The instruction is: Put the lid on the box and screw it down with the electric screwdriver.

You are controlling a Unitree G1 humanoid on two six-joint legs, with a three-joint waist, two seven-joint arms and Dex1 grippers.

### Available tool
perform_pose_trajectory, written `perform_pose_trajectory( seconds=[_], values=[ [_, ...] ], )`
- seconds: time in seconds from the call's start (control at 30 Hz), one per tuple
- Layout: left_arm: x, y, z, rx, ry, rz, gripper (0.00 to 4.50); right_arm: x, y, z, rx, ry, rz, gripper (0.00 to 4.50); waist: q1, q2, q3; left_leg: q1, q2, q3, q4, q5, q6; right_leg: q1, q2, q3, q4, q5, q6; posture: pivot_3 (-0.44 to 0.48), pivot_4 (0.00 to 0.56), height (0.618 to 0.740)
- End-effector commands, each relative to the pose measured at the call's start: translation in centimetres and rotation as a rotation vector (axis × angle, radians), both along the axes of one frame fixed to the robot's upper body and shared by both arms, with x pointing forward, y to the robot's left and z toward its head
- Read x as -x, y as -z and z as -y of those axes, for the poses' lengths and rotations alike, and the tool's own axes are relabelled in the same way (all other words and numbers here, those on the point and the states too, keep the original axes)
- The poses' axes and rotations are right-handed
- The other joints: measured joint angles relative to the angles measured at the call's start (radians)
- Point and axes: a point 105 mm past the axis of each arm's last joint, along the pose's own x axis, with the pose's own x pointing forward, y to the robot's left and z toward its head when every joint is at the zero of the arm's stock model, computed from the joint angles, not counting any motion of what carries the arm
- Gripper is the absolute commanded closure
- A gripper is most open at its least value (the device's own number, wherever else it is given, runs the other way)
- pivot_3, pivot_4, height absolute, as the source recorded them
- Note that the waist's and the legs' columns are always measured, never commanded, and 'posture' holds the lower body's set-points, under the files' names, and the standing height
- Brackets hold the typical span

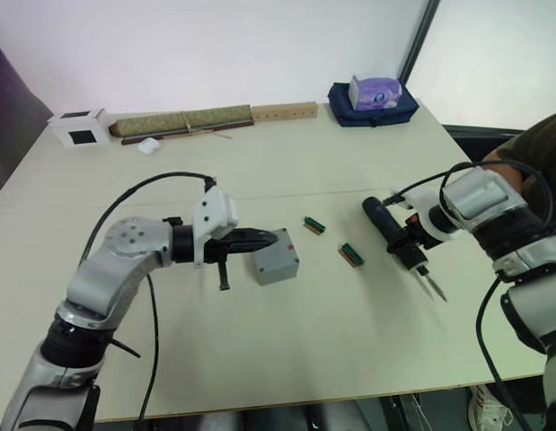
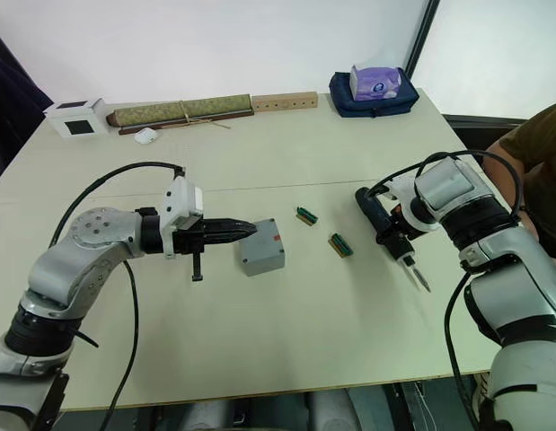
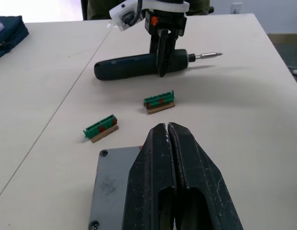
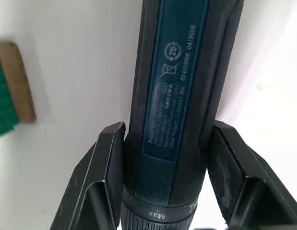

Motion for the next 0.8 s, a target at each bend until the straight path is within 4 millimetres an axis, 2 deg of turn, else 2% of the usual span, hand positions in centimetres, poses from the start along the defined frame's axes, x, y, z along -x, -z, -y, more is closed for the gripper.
perform_pose_trajectory(
  seconds=[0.03, 0.1, 0.23, 0.33, 0.37, 0.53, 0.8],
  values=[
    [-0.4, 0.0, -1.0, -0.019, -0.037, 0.019, 4.5, -1.0, -6.0, -3.7, -0.1, -0.224, 0.301, 2.64, 0.001, 0.001, 0.001, 0.0, 0.0, 0.0, 0.0, 0.0, 0.0, -0.001, 0.0, 0.0, 0.0, 0.0, 0.0, 0.0, 0.15, 0.74],
    [-0.8, 0.6, -1.2, -0.031, -0.048, 0.006, 4.5, -0.6, -7.9, -6.0, -0.167, -0.333, 0.443, 2.64, 0.001, 0.002, 0.001, -0.001, 0.0, 0.0, -0.001, 0.0, 0.0, -0.001, 0.0, 0.0, 0.0, 0.0, 0.0, 0.0, 0.15, 0.74],
    [-1.1, 1.2, -1.4, -0.053, -0.048, 0.002, 4.5, 0.0, -9.7, -8.3, -0.254, -0.419, 0.612, 2.64, 0.007, 0.001, 0.001, -0.001, 0.0, -0.001, -0.001, 0.0, 0.0, -0.001, 0.001, 0.0, 0.0, 0.0, 0.0, 0.0, 0.15, 0.74],
    [-1.6, 2.2, -1.2, -0.078, -0.035, -0.01, 4.5, 1.1, -13.3, -12.9, -0.474, -0.481, 0.941, 2.64, 0.01, 0.0, 0.0, -0.001, 0.0, -0.001, 0.0, 0.0, 0.0, 0.0, 0.0, -0.001, 0.0, 0.0, 0.0, 0.0, 0.15, 0.74],
    [-1.8, 2.5, -1.2, -0.086, -0.032, -0.015, 4.5, 1.7, -13.9, -13.8, -0.546, -0.476, 1.02, 2.64, 0.009, 0.0, 0.001, -0.001, 0.0, 0.0, 0.0, 0.0, 0.0, 0.0, 0.0, 0.0, 0.0, 0.0, 0.0, 0.0, 0.15, 0.74],
    [-2.4, 3.3, -0.9, -0.082, -0.031, -0.033, 4.5, 2.9, -14.5, -15.4, -0.738, -0.413, 1.2, 2.64, 0.014, 0.0, 0.001, -0.001, 0.0, -0.001, 0.0, 0.001, -0.001, -0.001, 0.0, -0.001, 0.001, 0.0, 0.0, 0.0, 0.15, 0.74],
    [-3.1, 4.5, -0.7, -0.1, -0.056, -0.053, 4.5, 4.7, -13.1, -17.4, -0.86, -0.431, 1.292, 2.64, 0.004, 0.0, 0.0, -0.001, -0.001, -0.001, 0.0, 0.001, -0.002, 0.0, -0.001, -0.001, 0.0, 0.001, 0.001, 0.0, 0.15, 0.74]
  ],
)
